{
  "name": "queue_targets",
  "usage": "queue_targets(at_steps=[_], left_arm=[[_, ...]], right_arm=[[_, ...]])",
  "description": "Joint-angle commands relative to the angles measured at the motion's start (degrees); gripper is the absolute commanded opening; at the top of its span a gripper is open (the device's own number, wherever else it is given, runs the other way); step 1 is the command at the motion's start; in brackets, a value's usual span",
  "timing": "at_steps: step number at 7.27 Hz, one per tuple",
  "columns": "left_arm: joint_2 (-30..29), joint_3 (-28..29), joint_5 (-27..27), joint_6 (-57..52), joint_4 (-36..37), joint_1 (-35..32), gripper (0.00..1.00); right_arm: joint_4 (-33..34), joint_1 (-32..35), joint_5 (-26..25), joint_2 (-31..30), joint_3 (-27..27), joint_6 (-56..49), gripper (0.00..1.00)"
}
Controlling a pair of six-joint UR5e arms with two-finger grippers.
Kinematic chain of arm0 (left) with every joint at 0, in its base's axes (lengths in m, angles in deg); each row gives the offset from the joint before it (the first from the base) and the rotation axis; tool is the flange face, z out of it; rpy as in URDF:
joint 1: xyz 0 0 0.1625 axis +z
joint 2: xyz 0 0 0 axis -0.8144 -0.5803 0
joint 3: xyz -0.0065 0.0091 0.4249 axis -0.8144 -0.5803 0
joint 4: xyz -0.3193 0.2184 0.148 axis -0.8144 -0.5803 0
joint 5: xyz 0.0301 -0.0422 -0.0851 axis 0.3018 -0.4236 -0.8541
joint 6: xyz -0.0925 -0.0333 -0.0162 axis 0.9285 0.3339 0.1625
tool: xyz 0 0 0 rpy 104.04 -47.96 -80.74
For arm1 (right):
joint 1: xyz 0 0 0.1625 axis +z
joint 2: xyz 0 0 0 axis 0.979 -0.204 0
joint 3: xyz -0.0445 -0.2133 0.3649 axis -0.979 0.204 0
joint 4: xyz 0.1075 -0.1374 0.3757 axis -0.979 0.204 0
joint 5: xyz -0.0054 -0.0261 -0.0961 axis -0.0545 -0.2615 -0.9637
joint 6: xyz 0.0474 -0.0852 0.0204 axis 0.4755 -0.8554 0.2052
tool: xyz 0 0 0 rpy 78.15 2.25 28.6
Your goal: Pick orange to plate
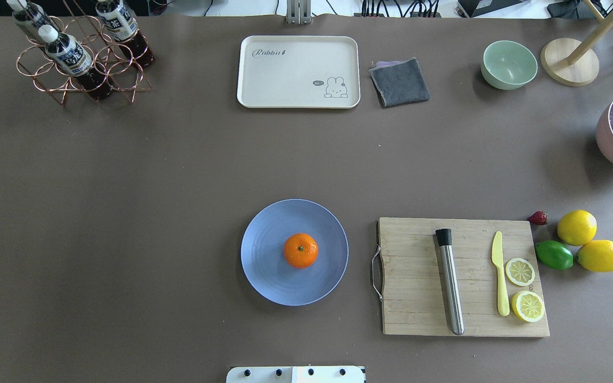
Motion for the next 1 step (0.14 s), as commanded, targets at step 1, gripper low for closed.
queue_targets(at_steps=[1], left_arm=[[0.04, 0.30, 0.03, -0.17, -0.02, 0.11, 0.97]], right_arm=[[0.04, -1.15, 0.08, -0.03, -0.02, 0.11, 1.00]])
